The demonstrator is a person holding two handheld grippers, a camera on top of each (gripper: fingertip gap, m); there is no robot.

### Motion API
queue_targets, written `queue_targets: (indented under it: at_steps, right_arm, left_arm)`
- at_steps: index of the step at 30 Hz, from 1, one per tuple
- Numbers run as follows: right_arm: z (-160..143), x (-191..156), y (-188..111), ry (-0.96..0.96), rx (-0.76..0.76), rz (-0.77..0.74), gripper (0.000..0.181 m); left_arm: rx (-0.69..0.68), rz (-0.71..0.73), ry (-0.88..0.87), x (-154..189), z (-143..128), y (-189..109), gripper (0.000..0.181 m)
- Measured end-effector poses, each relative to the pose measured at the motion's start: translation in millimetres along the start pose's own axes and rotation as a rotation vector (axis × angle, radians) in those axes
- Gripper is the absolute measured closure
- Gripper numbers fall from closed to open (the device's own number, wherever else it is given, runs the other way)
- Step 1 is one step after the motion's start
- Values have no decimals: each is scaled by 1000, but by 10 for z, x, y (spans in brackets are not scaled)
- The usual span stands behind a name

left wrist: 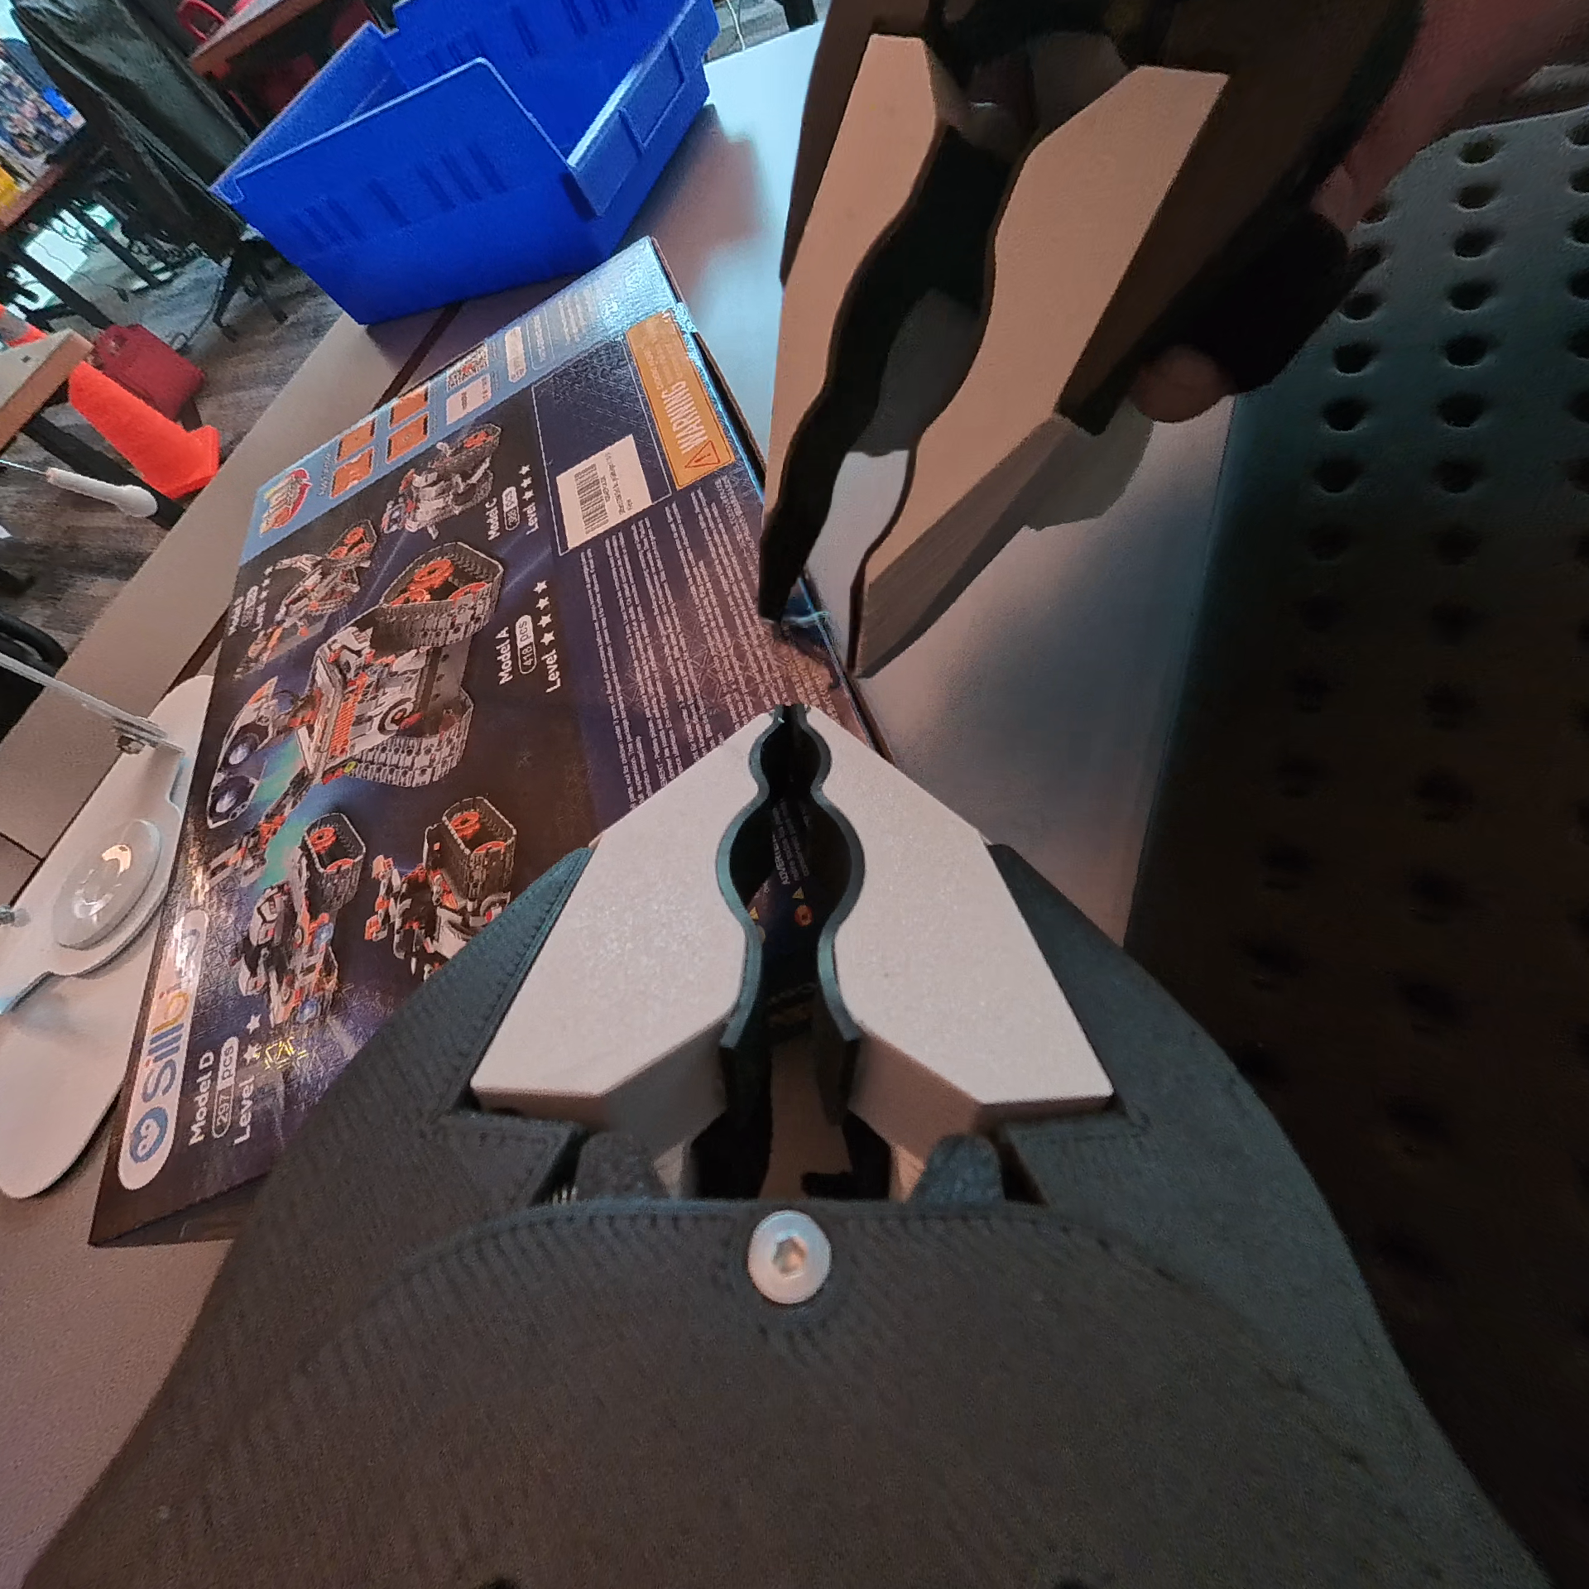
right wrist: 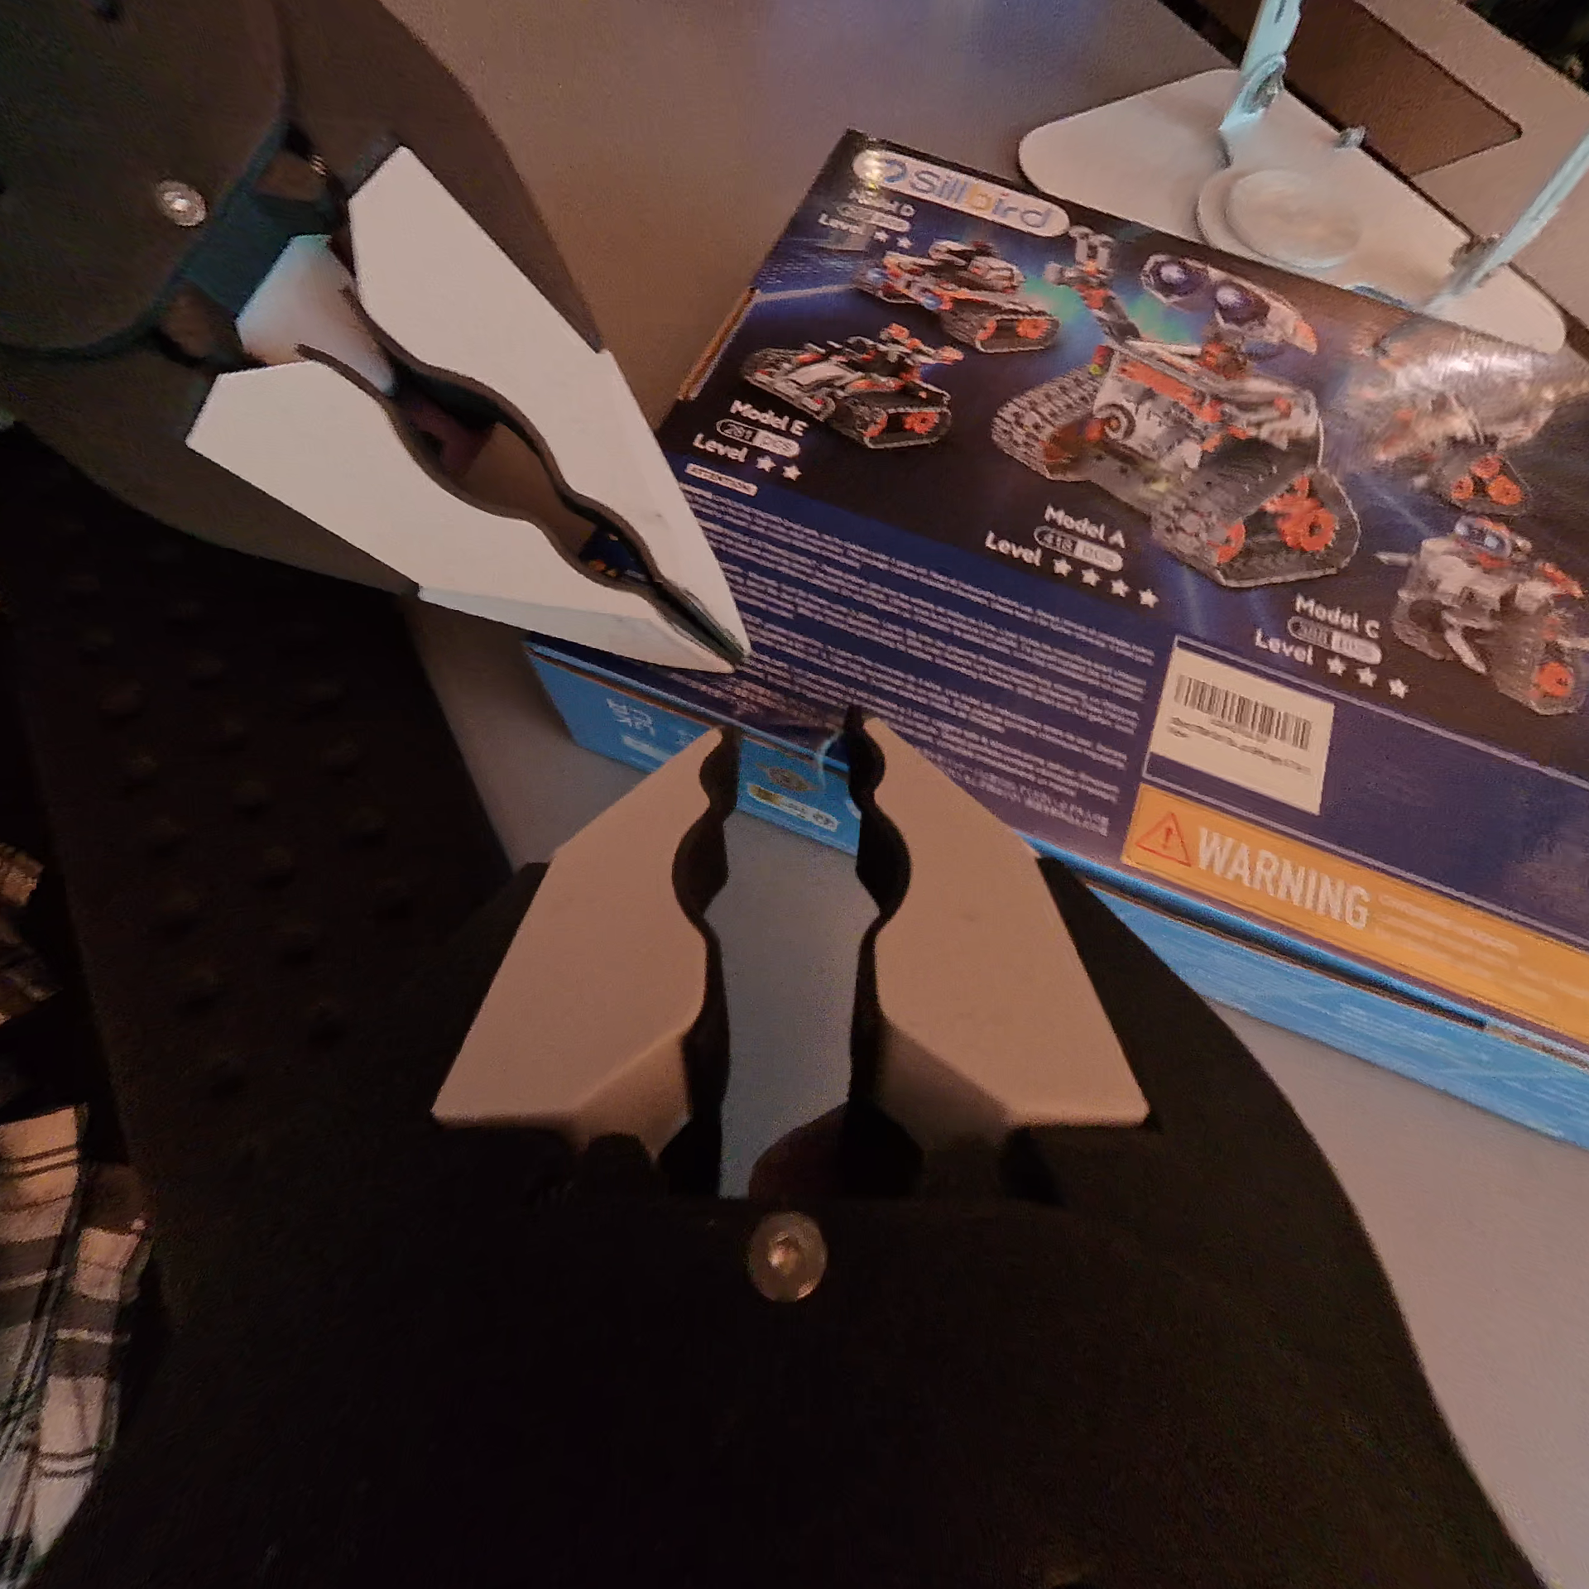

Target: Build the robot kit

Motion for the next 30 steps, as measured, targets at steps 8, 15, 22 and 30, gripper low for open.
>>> queue_targets:
  at_steps: [8, 15, 22, 30]
  right_arm:
    - [-16, -10, 24, -22, -49, 1, 156]
    - [-31, -39, 36, -40, -49, 3, 160]
    - [-36, -44, 39, -48, -48, 21, 163]
    - [-16, -164, 77, -68, -14, 82, 181]
  left_arm:
    - [-7, 0, 1, 1, 0, 3, 181]
    - [-11, -3, -2, 0, -3, 3, 181]
    - [-12, -5, -4, -4, -7, 3, 181]
    - [-9, -11, -5, 4, -3, -2, 181]
Point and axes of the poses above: each gripper's, where its closed fingertips meet, y out along the fingers, z out of its top, x = y × z across the jaws, the point moved 3 cm from there along -y, back along the fingers, and after that the axes turned 5 degrees about y, right-handed, at the moved point
